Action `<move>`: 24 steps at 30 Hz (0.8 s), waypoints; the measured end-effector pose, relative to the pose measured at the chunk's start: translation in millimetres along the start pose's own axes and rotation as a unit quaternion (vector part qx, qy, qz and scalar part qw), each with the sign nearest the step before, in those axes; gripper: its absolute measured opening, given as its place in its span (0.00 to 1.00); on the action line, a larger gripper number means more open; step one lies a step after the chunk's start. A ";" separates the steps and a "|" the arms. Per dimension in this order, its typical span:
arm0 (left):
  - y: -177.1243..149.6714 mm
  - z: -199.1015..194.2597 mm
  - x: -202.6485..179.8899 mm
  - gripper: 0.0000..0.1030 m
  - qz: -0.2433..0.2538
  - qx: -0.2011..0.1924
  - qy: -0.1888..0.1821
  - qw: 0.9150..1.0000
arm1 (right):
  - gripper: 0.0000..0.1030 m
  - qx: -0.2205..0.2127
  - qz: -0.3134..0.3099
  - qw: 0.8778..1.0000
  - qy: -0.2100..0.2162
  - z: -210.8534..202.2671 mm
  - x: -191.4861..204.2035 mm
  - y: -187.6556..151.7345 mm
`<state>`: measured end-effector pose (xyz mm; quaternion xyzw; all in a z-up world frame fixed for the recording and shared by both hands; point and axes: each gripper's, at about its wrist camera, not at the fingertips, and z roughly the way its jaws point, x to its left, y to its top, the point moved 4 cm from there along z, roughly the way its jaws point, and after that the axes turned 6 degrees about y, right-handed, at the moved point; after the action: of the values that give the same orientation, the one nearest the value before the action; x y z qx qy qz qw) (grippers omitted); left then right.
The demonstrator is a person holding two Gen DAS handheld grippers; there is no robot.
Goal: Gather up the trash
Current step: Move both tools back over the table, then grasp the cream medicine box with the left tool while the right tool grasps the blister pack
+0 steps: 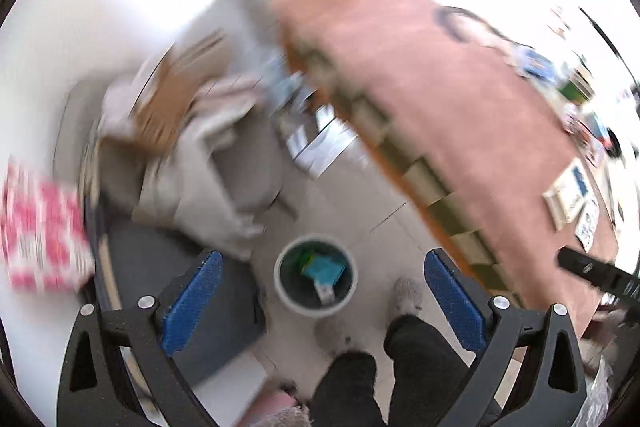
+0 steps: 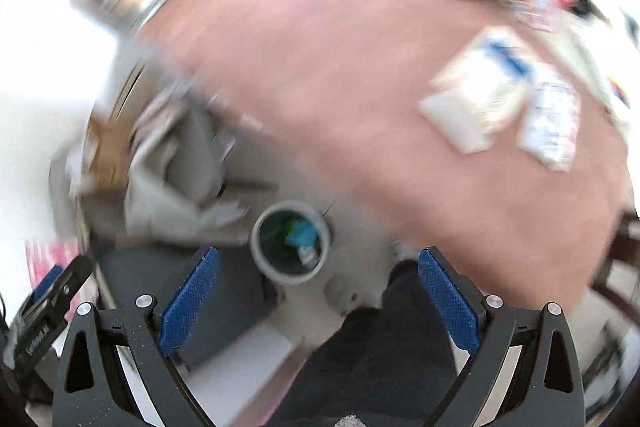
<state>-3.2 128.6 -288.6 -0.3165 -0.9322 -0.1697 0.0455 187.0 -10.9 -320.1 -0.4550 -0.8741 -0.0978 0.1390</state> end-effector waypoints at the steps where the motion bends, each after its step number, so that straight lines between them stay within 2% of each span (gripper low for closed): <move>1: 13.7 -1.5 -28.4 1.00 0.029 -0.007 -0.008 1.000 | 0.98 -0.011 0.025 1.000 -0.007 -11.0 -22.0 10.7; 3: 33.9 -1.7 -79.3 1.00 0.080 -0.009 -0.026 0.996 | 0.98 -0.023 0.078 0.996 -0.025 -30.1 -74.5 26.2; 4: 42.6 -0.8 -114.7 1.00 0.118 -0.009 -0.044 0.992 | 0.98 -0.027 0.099 0.994 -0.031 -36.0 -98.1 32.2; 6: 55.9 1.8 -173.4 1.00 0.182 -0.006 -0.054 0.982 | 0.98 -0.035 0.139 0.988 -0.050 -46.2 -147.5 41.1; 10: 64.7 25.8 -293.8 1.00 0.300 0.030 -0.084 0.950 | 0.98 -0.033 0.210 0.974 -0.081 -51.6 -237.1 50.3; 12: 64.0 40.8 -339.6 1.00 0.342 0.050 -0.082 0.935 | 0.98 -0.028 0.240 0.966 -0.087 -48.4 -274.0 53.3; 13: 60.7 52.9 -360.9 1.00 0.366 0.065 -0.084 0.925 | 0.98 -0.024 0.252 0.963 -0.090 -46.1 -289.4 54.9; 17: 48.9 83.8 -412.7 0.99 0.409 0.107 -0.082 0.903 | 0.98 -0.016 0.291 0.952 -0.089 -40.4 -332.2 55.7; 20: 44.6 99.9 -429.4 0.99 0.426 0.118 -0.072 0.894 | 0.98 -0.011 0.304 0.949 -0.083 -38.6 -345.2 55.1; 22: 46.9 108.1 -431.1 0.85 0.426 0.119 -0.063 0.895 | 0.98 -0.006 0.304 0.950 -0.077 -33.4 -346.2 58.9; 23: 49.7 111.9 -428.5 0.74 0.419 0.124 -0.062 0.897 | 0.98 -0.003 0.302 0.951 -0.073 -26.8 -341.2 61.2; 24: 54.2 114.6 -423.7 0.74 0.407 0.129 -0.065 0.902 | 0.98 0.000 0.297 0.952 -0.069 -23.8 -338.4 63.1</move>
<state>369.3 -35.1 -462.0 -0.6704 -0.7365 0.0065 0.0899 427.8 -242.2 -407.3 -0.7001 -0.7067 -0.0205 0.1005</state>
